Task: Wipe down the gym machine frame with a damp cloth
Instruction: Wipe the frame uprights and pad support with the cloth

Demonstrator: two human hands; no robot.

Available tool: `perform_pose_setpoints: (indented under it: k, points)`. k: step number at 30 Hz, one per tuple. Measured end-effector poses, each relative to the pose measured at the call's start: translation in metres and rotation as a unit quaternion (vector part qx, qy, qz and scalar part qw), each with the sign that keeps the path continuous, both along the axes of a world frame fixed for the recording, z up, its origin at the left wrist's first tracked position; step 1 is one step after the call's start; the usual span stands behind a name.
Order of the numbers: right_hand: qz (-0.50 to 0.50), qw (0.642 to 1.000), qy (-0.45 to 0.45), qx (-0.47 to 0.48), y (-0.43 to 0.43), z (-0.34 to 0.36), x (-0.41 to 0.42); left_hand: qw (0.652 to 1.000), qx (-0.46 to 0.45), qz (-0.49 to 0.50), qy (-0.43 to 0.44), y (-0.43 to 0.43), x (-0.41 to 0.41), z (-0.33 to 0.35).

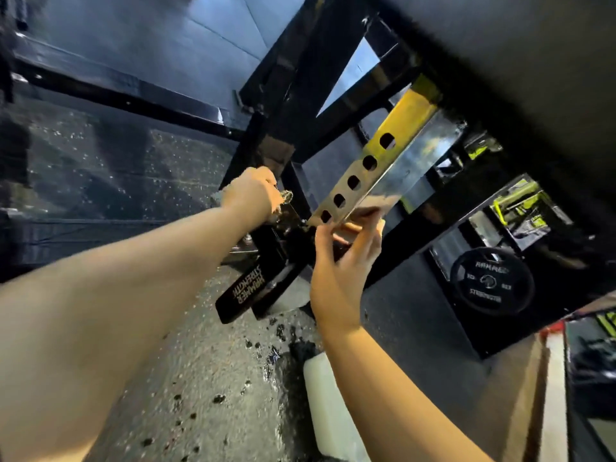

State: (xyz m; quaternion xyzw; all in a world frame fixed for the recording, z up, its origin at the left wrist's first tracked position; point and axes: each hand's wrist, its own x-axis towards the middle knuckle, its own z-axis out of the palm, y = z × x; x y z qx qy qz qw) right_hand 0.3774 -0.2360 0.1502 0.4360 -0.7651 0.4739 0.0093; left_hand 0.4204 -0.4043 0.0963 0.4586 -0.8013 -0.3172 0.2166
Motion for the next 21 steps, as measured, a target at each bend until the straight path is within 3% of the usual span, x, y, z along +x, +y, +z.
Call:
perform_pose_setpoints:
  k: [3,4,6,9,11,14,17,19,21]
  points:
    - [0.022,1.0,0.001,0.003,0.003,-0.002,-0.002,0.986,-0.066,-0.111,0.106,0.038,0.002,-0.01]
    - [0.022,1.0,-0.002,0.007,0.003,-0.001,0.001,0.978,-0.074,-0.167,0.105,0.041,0.006,-0.014]
    - [0.016,1.0,0.004,0.019,0.002,0.0,0.003,0.981,-0.075,-0.177,0.04,0.021,0.015,-0.016]
    - [0.014,0.999,0.004,0.041,0.007,0.003,0.006,0.997,-0.03,-0.066,0.04,-0.021,0.01,-0.03]
    - [0.044,0.995,0.093,0.008,0.011,0.006,0.015,0.995,-0.026,0.002,0.093,-0.01,0.003,-0.031]
    - [0.12,0.97,0.211,0.005,0.01,0.002,0.028,0.991,-0.013,-0.056,0.121,0.024,0.001,-0.027]
    - [0.12,0.966,0.231,-0.003,0.001,0.002,0.036,0.983,0.031,-0.039,0.174,0.011,0.01,-0.025]
    - [0.17,0.955,0.24,-0.043,-0.001,0.004,0.042,0.97,0.089,0.033,0.223,-0.001,0.011,-0.024]
    - [0.209,0.953,0.22,-0.018,-0.009,0.003,0.046,0.941,0.161,0.111,0.276,0.0,0.01,-0.019]
